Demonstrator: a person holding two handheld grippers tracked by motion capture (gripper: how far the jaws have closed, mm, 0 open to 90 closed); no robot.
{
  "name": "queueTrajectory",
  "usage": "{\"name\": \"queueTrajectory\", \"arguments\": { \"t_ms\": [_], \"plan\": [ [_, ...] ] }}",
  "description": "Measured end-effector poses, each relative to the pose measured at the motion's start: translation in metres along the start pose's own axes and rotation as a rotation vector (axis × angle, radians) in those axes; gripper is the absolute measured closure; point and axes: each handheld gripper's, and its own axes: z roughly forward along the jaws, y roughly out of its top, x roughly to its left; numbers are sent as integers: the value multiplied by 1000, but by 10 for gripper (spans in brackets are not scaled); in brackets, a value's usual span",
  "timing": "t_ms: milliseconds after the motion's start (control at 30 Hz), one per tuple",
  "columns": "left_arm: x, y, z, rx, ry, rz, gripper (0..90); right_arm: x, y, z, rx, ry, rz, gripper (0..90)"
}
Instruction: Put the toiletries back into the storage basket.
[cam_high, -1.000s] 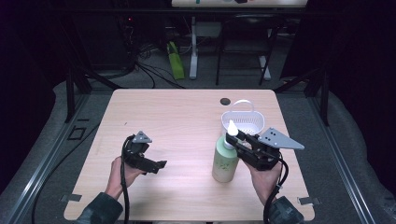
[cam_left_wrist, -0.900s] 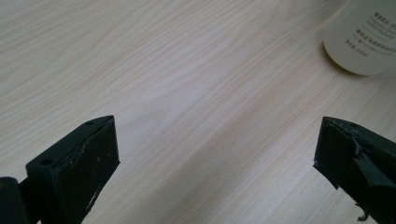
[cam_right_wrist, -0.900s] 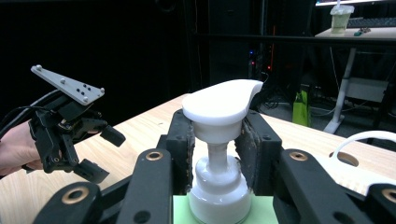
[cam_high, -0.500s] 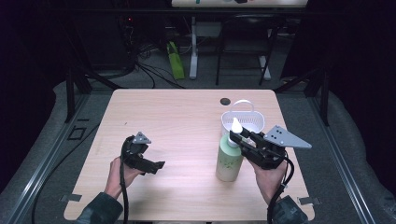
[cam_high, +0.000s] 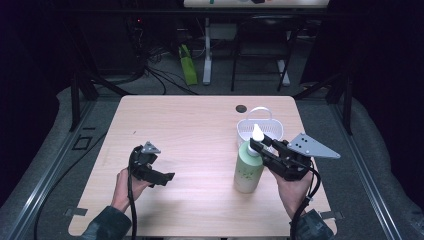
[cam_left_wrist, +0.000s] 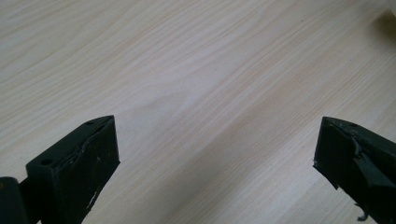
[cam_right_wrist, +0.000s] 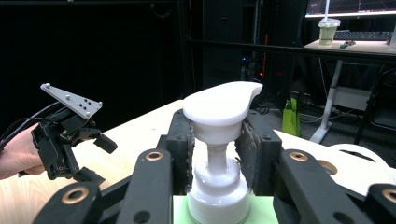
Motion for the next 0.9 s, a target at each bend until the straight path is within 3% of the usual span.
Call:
{"name": "queueTrajectory", "arguments": {
  "t_ms": [900],
  "plan": [
    [4,-2,-3,-18,12,-15,0,-10,11,-16,-17,-38,-4,674]
  ]
}}
